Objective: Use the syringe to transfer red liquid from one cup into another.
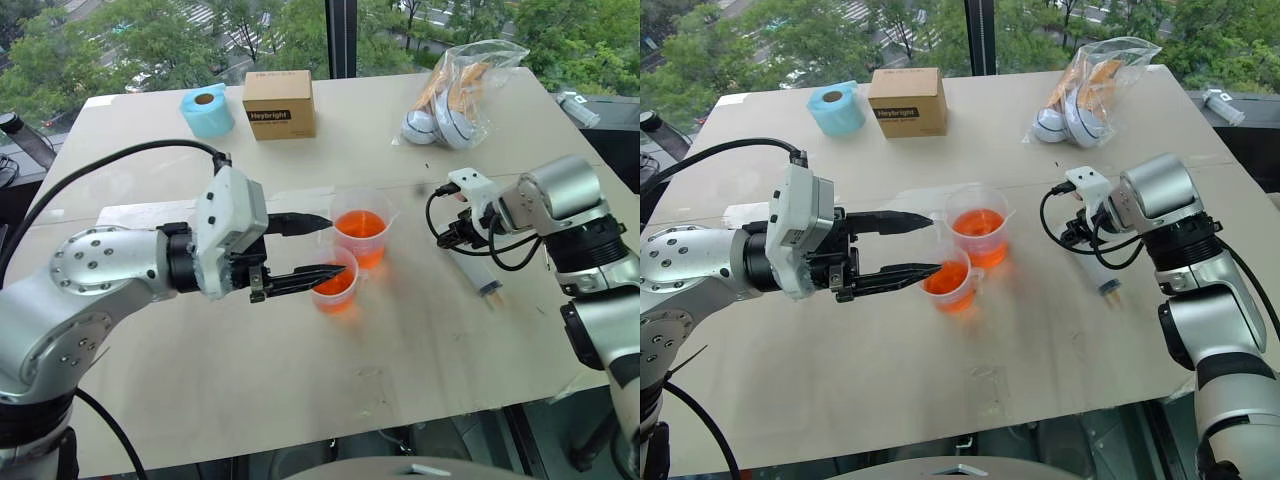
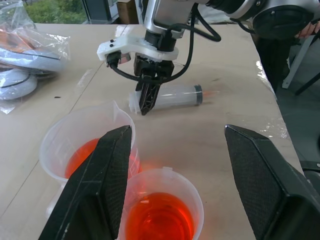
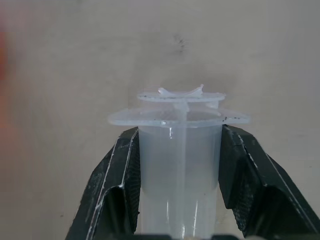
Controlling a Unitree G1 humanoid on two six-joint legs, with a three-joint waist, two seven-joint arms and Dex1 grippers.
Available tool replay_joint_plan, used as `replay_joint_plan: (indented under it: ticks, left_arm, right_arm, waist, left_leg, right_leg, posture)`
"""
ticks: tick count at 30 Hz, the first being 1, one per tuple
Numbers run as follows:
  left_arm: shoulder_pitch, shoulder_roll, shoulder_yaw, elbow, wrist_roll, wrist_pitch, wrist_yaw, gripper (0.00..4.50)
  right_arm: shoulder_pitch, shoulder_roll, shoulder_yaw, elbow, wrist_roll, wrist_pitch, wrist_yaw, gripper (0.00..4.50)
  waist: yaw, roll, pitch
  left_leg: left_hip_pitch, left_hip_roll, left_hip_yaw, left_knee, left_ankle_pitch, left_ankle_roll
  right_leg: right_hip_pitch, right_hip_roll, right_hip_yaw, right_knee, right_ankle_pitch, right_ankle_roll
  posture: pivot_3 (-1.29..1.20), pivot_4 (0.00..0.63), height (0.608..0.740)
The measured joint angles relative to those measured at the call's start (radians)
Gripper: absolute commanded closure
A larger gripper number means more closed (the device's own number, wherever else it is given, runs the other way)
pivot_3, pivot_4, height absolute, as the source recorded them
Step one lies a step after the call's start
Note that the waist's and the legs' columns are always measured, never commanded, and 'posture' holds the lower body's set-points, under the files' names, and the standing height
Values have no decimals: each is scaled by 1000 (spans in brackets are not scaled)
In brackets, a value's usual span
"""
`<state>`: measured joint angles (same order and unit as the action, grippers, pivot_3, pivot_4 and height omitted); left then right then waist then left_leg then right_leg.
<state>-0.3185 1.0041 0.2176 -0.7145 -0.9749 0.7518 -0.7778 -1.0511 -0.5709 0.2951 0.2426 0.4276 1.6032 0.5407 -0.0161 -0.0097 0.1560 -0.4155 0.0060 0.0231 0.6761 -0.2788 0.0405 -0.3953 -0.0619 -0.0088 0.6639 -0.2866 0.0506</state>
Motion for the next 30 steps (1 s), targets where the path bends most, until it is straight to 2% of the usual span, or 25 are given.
replay_joint_plan:
  ticks: [3, 7, 11, 16, 17, 18, 23, 26, 28, 30]
  left_arm:
    - [-3, 1, 11, 19, 1, 0, -3, 1507]
    - [-10, 33, 70, 76, 1, 1, -28, 1507]
    - [-57, 50, 124, 133, -22, 8, -36, 1507]
    - [-101, 71, 127, 237, 24, -4, -88, 1507]
    - [-135, 77, 125, 282, 44, -14, -109, 1507]
    - [-151, 85, 125, 304, 53, -21, -117, 1507]
    - [-192, 100, 126, 358, 86, -40, -153, 1507]
    - [-223, 97, 127, 378, 86, -39, -156, 1507]
    - [-250, 97, 127, 385, 76, -33, -159, 1507]
    - [-268, 90, 125, 393, 70, -29, -159, 1507]
  right_arm:
    - [-73, 19, -61, 0, 5, -29, -1, 2844]
    - [-247, 26, -179, 2, -4, -178, -2, 2844]
    - [-301, 60, -254, -25, 4, -277, -2, 2844]
    - [-300, 201, -411, -100, 67, -413, -41, 2844]
    - [-272, 277, -490, -148, 104, -470, -70, 2844]
    - [-254, 311, -513, -175, 124, -499, -80, 2844]
    - [-100, 424, -548, -332, 180, -598, -141, 2844]
    - [94, 475, -496, -450, 165, -758, -112, 2844]
    - [260, 504, -410, -480, 121, -894, -76, 2844]
    - [331, 507, -360, -480, 87, -978, -44, 2844]
  waist:
    - [-5, 1, 1]
    - [-3, 1, 0]
    - [0, 0, 0]
    - [-2, 0, 0]
    - [-2, -1, 0]
    - [-2, -1, 0]
    - [-2, -1, -1]
    - [-2, -3, -2]
    - [-7, -3, -2]
    - [-17, -2, -1]
  left_leg:
    - [0, 0, 1, 0, 0, 0]
    - [0, 0, 1, -1, 0, 0]
    - [0, 0, 1, -1, 0, 0]
    - [0, 0, 1, -1, 0, 0]
    - [0, 0, 1, -1, 0, 0]
    - [0, 0, 0, -1, 0, -1]
    - [0, -1, 0, 0, 0, -1]
    - [0, -1, -1, 1, 0, -1]
    - [1, -1, 0, 1, 0, -1]
    - [1, -1, 1, 2, 1, -1]
  right_leg:
    - [-2, 0, 0, 1, 0, 0]
    - [-2, 1, -2, 1, 0, 0]
    - [-2, 1, -2, 1, 0, 0]
    - [-2, 1, -2, 7, 0, 0]
    - [-2, 1, -3, 8, 0, 0]
    - [-2, 1, -3, 8, 0, 0]
    - [-2, 1, -3, 10, 0, 0]
    - [-2, 1, -3, 11, 0, 0]
    - [-3, 1, -2, 12, 0, 0]
    - [-3, 2, -1, 13, 0, 0]
  posture:
    - [0, 150, 740]
    - [0, 150, 740]
    - [0, 150, 740]
    - [0, 150, 740]
    - [0, 150, 740]
    - [0, 150, 740]
    - [0, 150, 740]
    - [0, 150, 740]
    - [0, 150, 740]
    - [0, 150, 740]
